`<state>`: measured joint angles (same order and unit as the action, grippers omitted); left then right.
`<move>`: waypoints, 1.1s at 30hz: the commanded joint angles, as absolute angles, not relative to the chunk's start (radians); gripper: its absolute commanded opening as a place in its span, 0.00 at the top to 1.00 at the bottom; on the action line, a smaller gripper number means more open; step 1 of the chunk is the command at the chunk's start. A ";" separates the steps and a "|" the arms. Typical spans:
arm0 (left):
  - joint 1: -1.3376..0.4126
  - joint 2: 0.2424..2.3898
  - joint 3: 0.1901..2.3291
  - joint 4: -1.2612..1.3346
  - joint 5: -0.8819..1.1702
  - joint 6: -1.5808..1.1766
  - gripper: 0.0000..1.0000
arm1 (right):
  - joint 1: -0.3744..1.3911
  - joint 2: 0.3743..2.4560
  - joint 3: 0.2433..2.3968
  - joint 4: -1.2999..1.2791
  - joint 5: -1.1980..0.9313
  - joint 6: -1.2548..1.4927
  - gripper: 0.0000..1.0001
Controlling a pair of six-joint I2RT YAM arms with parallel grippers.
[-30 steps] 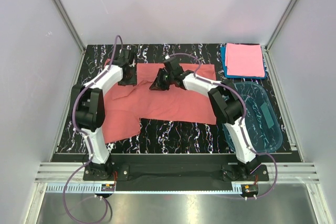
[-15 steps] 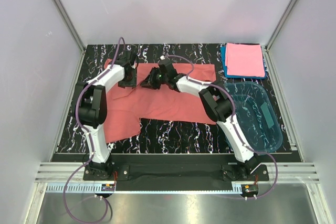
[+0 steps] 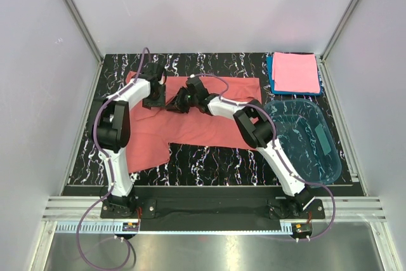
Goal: Fold and stack the t-shirts
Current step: Fold the tshirt
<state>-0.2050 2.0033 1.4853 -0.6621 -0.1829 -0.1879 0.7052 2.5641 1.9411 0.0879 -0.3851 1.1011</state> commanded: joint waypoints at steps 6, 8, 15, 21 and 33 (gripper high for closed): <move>-0.198 2.025 1.513 -0.653 -0.158 -0.196 0.54 | 0.721 2.602 2.005 0.130 -0.367 1.146 0.77; -0.193 2.029 1.513 -0.650 -0.163 -0.199 0.60 | 0.721 2.606 2.014 0.132 -0.364 1.149 0.77; -0.175 2.008 1.523 -0.647 -0.169 -0.196 0.81 | 0.727 2.645 2.048 0.150 -0.353 1.190 0.75; -0.172 1.996 1.546 -0.661 -0.187 -0.198 0.95 | 0.733 2.655 2.056 0.149 -0.327 1.219 0.73; -0.164 1.999 1.577 -0.672 -0.183 -0.206 0.99 | 0.735 2.689 2.065 0.173 -0.308 1.296 0.72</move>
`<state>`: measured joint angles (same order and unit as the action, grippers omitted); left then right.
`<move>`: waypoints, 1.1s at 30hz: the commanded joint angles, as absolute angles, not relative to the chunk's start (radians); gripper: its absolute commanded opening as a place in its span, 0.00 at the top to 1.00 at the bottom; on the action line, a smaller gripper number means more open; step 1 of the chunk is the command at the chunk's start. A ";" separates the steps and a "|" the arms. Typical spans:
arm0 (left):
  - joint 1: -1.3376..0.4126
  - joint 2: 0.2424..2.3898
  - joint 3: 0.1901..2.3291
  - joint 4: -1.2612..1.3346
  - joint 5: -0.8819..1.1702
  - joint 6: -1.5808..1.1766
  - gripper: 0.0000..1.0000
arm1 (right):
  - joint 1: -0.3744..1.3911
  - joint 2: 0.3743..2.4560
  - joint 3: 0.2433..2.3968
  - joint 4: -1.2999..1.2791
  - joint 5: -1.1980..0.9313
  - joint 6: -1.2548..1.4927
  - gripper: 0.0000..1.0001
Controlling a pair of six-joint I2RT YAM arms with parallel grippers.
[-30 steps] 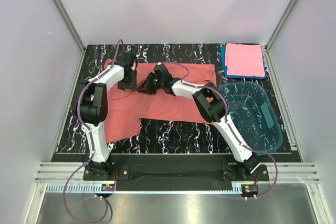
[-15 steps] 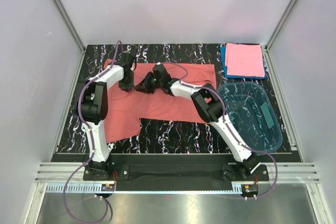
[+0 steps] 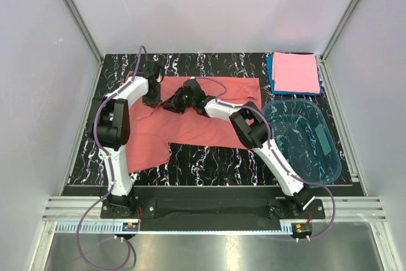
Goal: Fold and stack the t-shirts
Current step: Fold the tshirt
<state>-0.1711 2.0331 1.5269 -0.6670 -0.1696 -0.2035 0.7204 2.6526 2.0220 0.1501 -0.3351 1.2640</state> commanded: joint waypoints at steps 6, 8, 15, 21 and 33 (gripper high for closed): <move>-0.161 2.000 1.557 -0.670 -0.183 -0.201 0.99 | 0.735 2.712 2.097 0.175 -0.319 1.324 0.74; -0.158 2.000 1.548 -0.667 -0.184 -0.201 0.98 | 0.735 2.717 2.108 0.170 -0.324 1.322 0.75; -0.150 2.002 1.559 -0.672 -0.181 -0.199 0.98 | 0.732 2.700 2.099 0.182 -0.354 1.313 0.82; -0.140 2.002 1.565 -0.675 -0.183 -0.199 0.94 | 0.727 2.640 2.019 0.218 -0.377 1.301 1.00; -0.091 1.959 1.557 -0.660 -0.088 -0.244 0.64 | 0.698 2.497 1.941 0.045 -0.497 1.123 0.99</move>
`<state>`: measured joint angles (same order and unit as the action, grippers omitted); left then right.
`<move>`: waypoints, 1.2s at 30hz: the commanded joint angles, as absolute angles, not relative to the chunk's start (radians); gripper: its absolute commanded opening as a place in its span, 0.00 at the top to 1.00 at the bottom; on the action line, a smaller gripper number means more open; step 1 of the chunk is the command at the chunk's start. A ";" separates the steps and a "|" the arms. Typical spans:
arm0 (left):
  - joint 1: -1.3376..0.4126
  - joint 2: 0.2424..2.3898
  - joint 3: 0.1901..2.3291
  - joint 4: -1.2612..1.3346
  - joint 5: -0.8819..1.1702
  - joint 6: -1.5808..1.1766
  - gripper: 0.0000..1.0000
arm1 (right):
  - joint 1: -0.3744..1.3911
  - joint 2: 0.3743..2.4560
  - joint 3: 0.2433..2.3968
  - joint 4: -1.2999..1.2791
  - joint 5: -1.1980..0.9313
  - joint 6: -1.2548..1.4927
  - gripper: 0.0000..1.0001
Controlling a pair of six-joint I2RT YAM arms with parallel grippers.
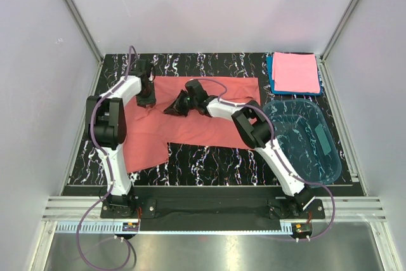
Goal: Fold and stack the t-shirts
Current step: Fold the tshirt
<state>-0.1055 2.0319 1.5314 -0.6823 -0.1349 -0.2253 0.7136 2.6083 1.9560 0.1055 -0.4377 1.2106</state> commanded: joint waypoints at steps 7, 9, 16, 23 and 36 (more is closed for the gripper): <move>-0.078 1.925 1.554 -0.655 -0.029 -0.264 0.53 | 0.672 2.444 1.865 0.006 -0.558 1.069 0.99; -0.074 1.919 1.548 -0.653 -0.009 -0.270 0.52 | 0.663 2.436 1.839 0.002 -0.575 1.048 0.99; -0.069 1.899 1.525 -0.687 -0.031 -0.265 0.45 | 0.638 2.460 1.842 -0.063 -0.638 1.002 0.89; -0.034 1.977 1.595 -0.687 -0.023 -0.342 0.46 | 0.588 2.355 1.847 -0.277 -0.612 0.813 0.63; 0.095 2.267 1.802 -0.926 -0.127 -0.681 0.50 | 0.347 2.191 1.977 -0.790 -0.118 0.367 0.58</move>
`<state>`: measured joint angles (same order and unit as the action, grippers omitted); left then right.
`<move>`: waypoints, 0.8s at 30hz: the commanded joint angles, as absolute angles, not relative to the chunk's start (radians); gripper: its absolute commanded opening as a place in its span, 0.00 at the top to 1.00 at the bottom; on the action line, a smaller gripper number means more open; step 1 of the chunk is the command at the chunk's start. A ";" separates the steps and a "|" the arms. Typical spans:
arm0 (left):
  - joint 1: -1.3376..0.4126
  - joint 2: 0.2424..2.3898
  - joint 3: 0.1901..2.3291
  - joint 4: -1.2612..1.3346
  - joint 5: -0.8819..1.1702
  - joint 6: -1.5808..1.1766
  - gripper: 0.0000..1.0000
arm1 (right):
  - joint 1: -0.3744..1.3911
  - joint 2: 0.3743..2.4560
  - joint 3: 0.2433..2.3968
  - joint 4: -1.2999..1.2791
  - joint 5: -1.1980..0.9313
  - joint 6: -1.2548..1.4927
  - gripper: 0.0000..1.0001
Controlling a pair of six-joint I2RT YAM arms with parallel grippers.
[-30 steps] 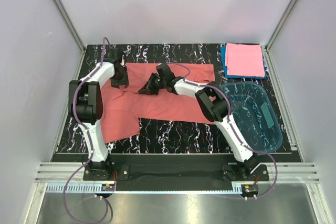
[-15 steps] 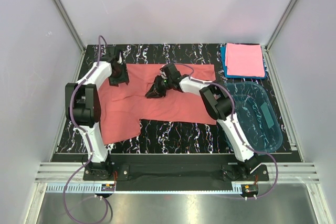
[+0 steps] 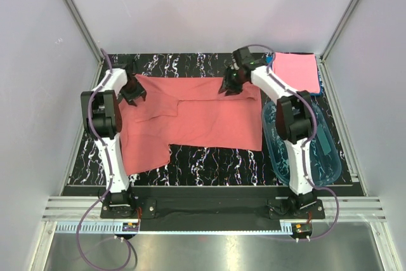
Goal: Fold and stack the t-shirts
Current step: Fold the tshirt
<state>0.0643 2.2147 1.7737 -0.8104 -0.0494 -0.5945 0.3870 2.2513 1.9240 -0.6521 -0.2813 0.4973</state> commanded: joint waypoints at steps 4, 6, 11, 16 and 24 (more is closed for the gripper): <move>0.181 2.273 1.802 -0.940 -0.158 -0.666 0.49 | 0.273 2.224 2.029 -0.862 -0.087 0.362 0.59; 0.222 2.286 1.818 -0.963 -0.158 -0.641 0.50 | 0.246 2.229 2.033 -0.858 -0.089 0.379 0.59; 0.255 2.278 1.830 -0.976 -0.186 -0.580 0.50 | 0.169 2.276 2.066 -0.813 -0.168 0.448 0.58; 0.255 2.206 1.764 -0.911 -0.063 -0.534 0.50 | 0.156 2.356 2.118 -0.755 -0.345 0.517 0.57; 0.247 2.108 1.654 -0.802 0.037 -0.557 0.50 | 0.169 2.234 1.743 -0.330 -0.448 1.003 0.44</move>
